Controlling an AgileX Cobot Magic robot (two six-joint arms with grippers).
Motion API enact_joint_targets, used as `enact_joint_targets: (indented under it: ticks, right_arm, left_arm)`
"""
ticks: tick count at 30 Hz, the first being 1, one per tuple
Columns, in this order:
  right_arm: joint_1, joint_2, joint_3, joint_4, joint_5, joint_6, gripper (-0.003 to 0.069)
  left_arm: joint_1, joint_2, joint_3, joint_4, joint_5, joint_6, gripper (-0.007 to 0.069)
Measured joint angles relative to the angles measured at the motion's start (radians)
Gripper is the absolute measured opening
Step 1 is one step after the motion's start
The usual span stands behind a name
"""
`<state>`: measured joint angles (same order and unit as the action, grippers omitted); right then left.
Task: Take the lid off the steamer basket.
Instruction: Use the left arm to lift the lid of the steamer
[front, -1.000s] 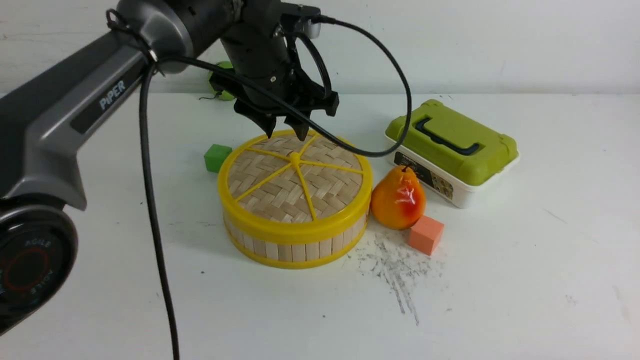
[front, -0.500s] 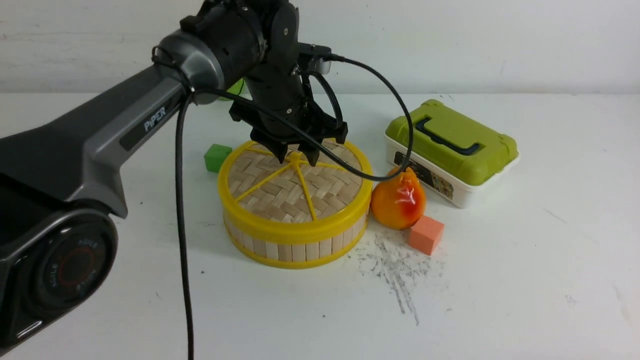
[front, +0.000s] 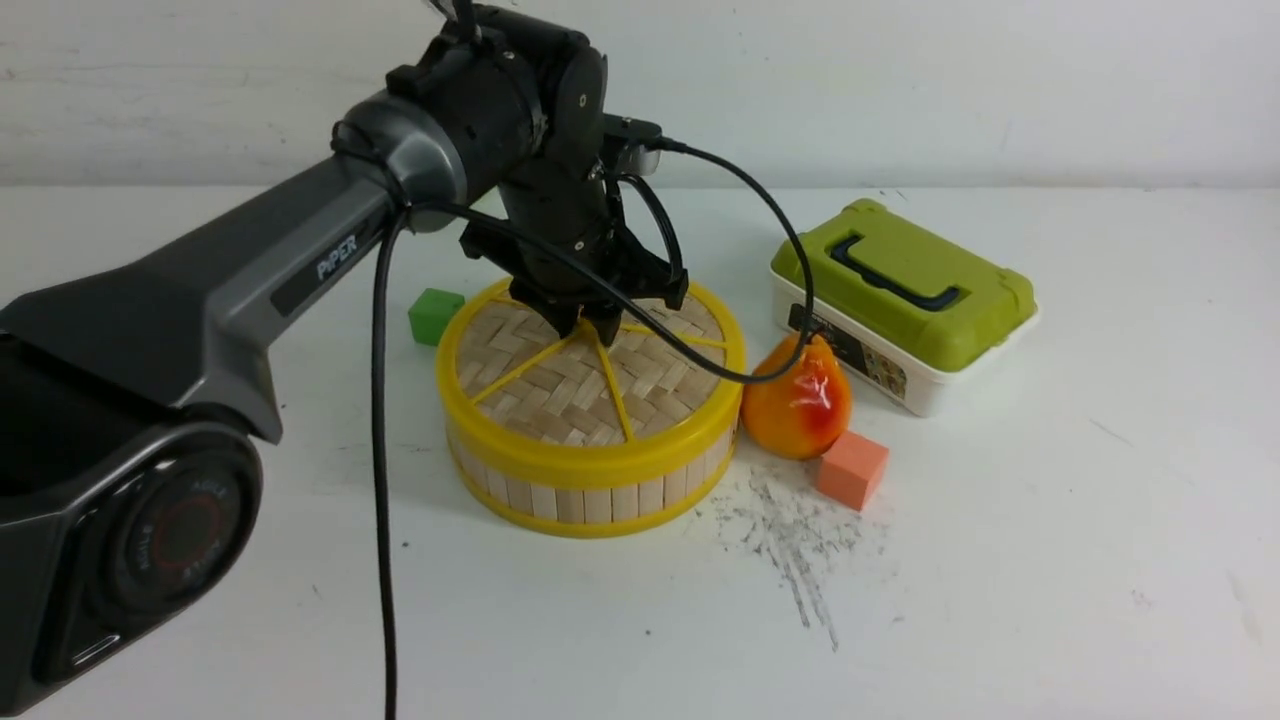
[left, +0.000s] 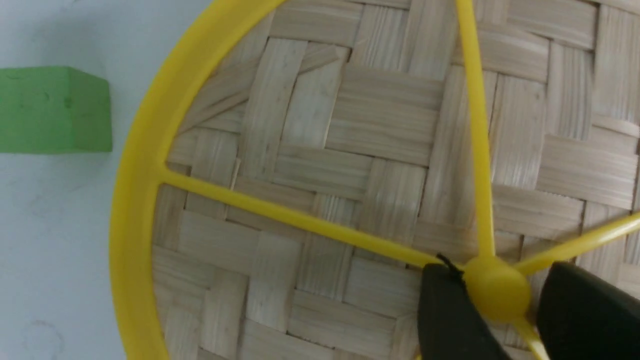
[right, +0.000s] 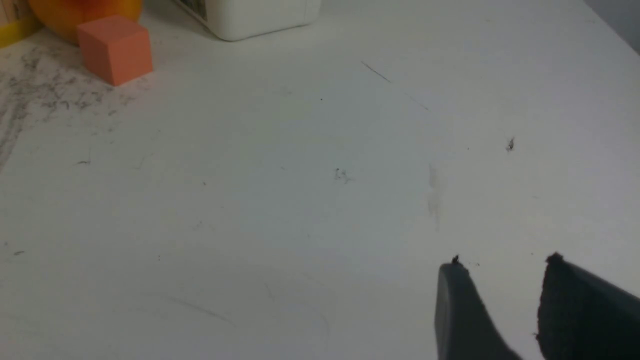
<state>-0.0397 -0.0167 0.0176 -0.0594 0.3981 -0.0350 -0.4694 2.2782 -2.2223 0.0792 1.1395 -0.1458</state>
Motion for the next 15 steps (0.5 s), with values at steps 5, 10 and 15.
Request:
enact_joint_targets:
  ticks: [5,10,15]
  right_arm:
    - [0.0,0.0,0.0,0.0,0.0,0.0,0.024]
    - [0.0,0.0,0.0,0.0,0.0,0.0,0.024]
    - [0.0,0.0,0.0,0.0,0.0,0.0,0.024]
  left_arm:
    - [0.001,0.0,-0.005,0.001,-0.009,-0.001,0.0106]
    - [0.001,-0.009,-0.003,0.0,-0.008,0.003,0.0111]
    - [0.0,-0.108,0.005,0.018,0.006,0.009,0.0111]
